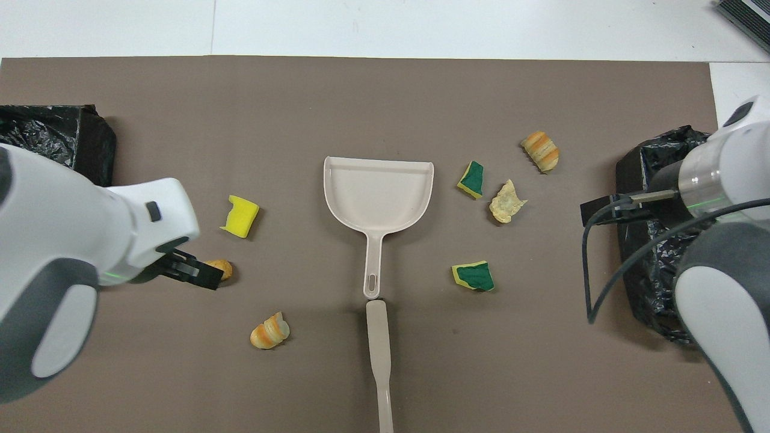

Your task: Sweep and dump trash in bin

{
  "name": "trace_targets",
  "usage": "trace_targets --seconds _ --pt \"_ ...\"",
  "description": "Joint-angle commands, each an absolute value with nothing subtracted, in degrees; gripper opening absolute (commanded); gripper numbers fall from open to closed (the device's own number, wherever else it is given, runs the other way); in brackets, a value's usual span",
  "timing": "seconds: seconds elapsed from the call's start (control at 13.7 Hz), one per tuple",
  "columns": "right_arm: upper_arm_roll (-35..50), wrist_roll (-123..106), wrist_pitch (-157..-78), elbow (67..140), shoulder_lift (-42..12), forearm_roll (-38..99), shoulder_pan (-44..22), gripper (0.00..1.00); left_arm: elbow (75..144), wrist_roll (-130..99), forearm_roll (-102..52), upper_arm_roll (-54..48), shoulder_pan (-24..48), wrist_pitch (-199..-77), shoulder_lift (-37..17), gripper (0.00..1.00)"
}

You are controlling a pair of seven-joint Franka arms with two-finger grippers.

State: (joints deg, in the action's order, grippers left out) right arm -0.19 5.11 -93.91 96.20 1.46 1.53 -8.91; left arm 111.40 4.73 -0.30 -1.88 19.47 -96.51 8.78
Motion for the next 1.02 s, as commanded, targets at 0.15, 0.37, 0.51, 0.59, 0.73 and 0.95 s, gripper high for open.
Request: trace_targets --seconds 0.15,0.37,0.51,0.59,0.73,0.95 --pt "-0.26 15.27 -101.06 96.42 -3.33 2.46 -14.93 1.00 125.31 -10.07 -1.14 -1.05 34.16 -106.85 13.45 1.00" --pt "-0.26 20.81 -105.28 96.50 -7.11 2.37 -19.06 1.00 130.59 -27.10 -1.23 -1.05 46.37 -114.93 11.00 1.00" --pt "-0.26 24.68 -107.92 96.42 -9.39 2.37 -21.26 1.00 133.85 -35.64 -1.32 -1.05 52.53 -120.56 10.90 1.00" --pt "-0.26 25.48 -109.58 96.50 -10.36 2.37 -21.53 1.00 134.38 -40.73 -1.32 -1.14 54.56 -122.41 10.64 1.00" --pt "-0.26 25.93 -110.30 97.37 -11.25 2.29 -21.71 1.00 135.44 -45.16 -1.41 -1.05 59.48 -125.93 7.75 1.00" --pt "-0.26 28.65 -113.29 100.89 -10.90 2.37 -24.08 1.00 135.62 -49.74 -1.58 -1.14 61.34 -129.63 5.71 1.00"
